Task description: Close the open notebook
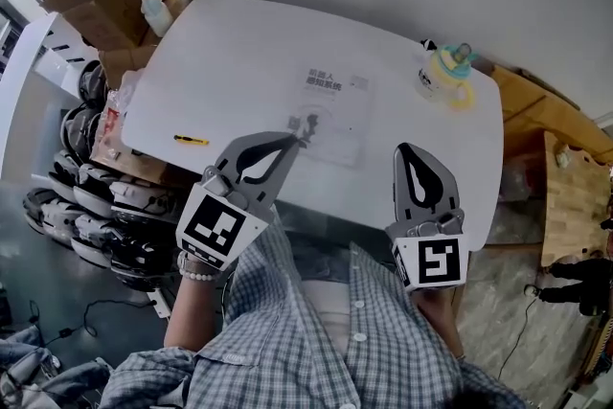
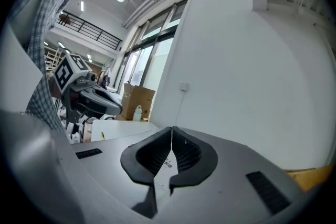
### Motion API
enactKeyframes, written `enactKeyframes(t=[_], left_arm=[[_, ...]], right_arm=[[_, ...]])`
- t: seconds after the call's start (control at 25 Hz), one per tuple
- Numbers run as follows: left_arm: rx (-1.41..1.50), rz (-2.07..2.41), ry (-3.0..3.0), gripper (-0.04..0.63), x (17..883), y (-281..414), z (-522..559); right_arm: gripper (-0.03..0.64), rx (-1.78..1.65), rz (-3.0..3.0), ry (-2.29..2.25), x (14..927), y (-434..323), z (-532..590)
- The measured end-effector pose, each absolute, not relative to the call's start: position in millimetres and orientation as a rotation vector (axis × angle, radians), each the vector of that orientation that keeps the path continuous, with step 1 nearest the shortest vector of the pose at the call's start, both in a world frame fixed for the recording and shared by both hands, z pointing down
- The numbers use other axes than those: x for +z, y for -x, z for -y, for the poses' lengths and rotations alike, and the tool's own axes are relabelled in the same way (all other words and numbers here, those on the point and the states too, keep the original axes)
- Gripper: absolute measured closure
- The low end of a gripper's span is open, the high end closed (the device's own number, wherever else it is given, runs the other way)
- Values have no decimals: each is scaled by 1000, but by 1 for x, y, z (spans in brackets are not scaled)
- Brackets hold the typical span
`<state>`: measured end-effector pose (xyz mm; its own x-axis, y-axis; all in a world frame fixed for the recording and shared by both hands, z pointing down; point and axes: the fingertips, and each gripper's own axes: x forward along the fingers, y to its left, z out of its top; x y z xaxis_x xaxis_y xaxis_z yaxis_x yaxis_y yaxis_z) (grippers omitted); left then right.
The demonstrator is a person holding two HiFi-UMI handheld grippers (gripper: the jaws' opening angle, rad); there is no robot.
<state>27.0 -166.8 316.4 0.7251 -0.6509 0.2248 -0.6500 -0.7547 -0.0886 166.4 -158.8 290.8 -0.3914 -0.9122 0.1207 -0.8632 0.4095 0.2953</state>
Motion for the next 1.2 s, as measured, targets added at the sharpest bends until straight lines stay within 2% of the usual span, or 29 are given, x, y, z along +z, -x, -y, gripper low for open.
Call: enactKeyframes(t=[1.2], left_arm=[[-322,-1050,2905,588,301,-43,151]], right_arm=[[595,-272,2401,-1590,291,-170,151]])
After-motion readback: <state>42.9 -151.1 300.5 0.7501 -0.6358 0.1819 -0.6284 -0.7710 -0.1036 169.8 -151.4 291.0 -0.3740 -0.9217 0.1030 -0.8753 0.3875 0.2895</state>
